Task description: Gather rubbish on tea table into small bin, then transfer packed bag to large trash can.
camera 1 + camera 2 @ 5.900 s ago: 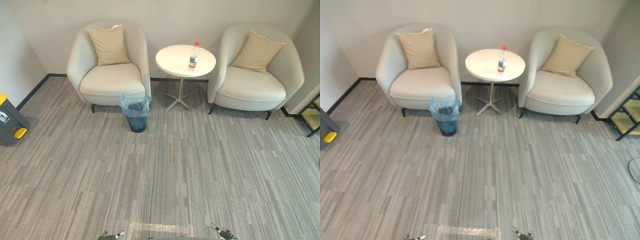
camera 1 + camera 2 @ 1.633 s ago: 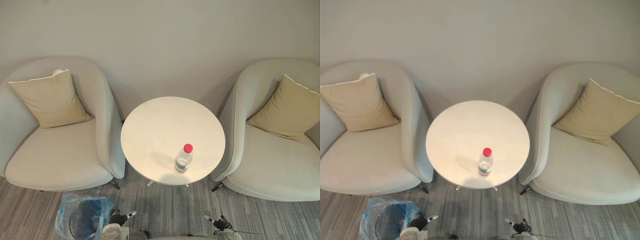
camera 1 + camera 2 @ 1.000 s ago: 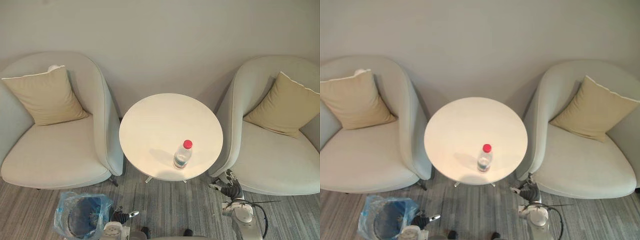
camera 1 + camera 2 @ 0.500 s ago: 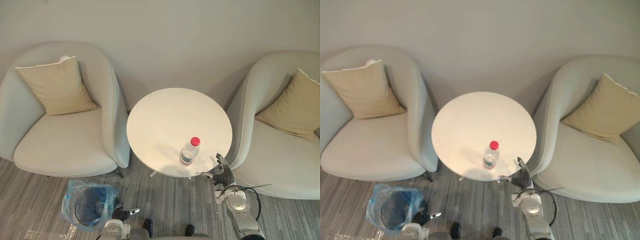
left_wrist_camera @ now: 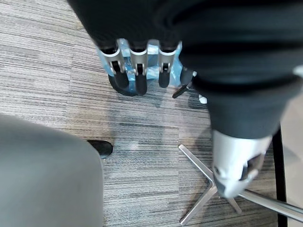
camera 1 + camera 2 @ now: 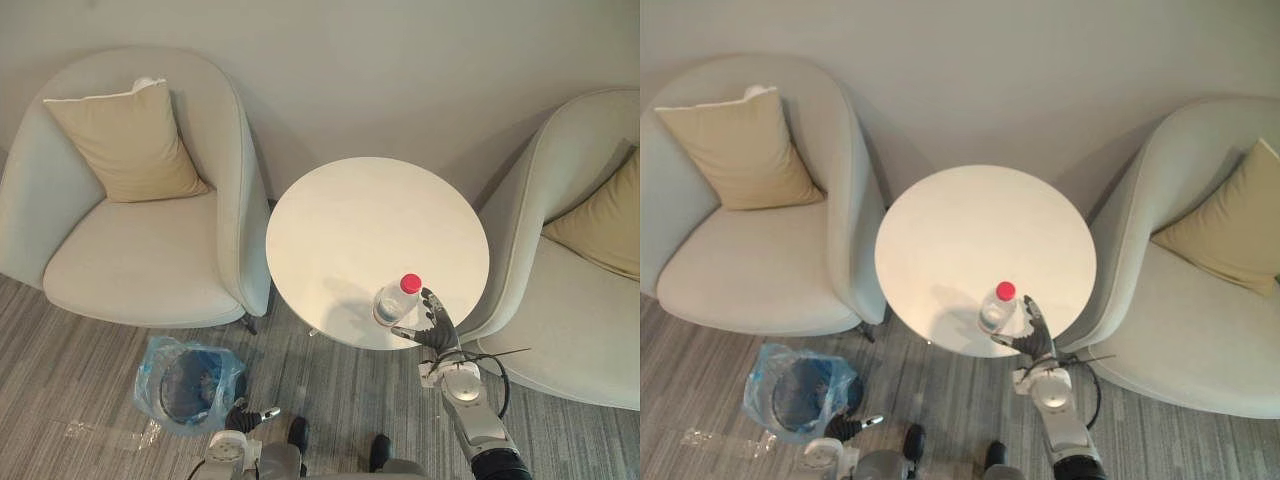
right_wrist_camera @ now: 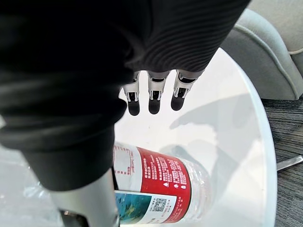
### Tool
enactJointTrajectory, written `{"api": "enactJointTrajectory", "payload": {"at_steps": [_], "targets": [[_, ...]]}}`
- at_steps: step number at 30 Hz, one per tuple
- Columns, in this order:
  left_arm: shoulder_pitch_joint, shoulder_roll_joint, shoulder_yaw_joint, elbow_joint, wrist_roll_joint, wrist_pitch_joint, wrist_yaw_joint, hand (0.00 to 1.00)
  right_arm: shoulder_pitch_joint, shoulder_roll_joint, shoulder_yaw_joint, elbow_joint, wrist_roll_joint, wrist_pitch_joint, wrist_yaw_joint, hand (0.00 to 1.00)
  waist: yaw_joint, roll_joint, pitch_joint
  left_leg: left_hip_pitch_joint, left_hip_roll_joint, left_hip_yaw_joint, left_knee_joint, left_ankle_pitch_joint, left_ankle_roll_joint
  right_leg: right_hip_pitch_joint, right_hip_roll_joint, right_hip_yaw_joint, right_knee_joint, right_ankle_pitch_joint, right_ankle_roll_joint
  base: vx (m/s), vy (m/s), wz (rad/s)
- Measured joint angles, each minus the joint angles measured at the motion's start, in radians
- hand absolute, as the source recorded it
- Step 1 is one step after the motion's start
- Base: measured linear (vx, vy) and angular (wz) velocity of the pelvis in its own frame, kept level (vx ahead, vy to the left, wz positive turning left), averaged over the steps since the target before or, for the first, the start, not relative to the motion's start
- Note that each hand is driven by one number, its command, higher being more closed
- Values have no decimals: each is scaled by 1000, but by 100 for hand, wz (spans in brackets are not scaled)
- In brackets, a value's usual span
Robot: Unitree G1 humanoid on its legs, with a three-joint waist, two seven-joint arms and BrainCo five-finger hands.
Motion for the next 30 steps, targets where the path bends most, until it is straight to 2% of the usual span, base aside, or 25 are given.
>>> {"api": "enactJointTrajectory", "payload": {"at_steps": [9, 10, 24, 27, 30], "targets": [[-13, -7, 0, -29, -3, 0, 3, 0, -94, 4, 37, 51, 34, 2, -10, 0, 26, 13, 37, -36, -7, -60, 0, 14, -3, -6, -1, -49, 0, 0, 0, -10, 0, 20], [-13, -8, 0, -30, -10, 0, 4, 0, -105, 9, 38, 58, 34, 2, -12, 100, 28, 13, 38, -37, -8, -68, 0, 14, -3, -4, -1, -49, 1, 0, 0, 8, 11, 19], [-13, -7, 0, -33, -17, -4, 3, 0, -158, 7, 79, 70, 71, 7, -14, 100, 35, 14, 43, -31, -6, -69, 0, 14, -3, -2, -2, -32, 11, 0, 0, 0, 4, 2], [-13, -7, 0, -33, -16, -2, 2, 0, -136, 6, 74, 40, 71, 7, -5, 100, 35, 15, 43, -24, -4, -64, 0, 14, -3, 0, -2, -22, 15, 0, 0, -32, 15, -5], [-13, -7, 2, -33, -6, -1, 2, 0, -65, 5, 64, -73, 72, 6, 12, 100, 34, 15, 43, -15, -3, -55, -2, 14, -3, 2, -2, -11, 18, 0, 0, -26, 11, -10]]}}
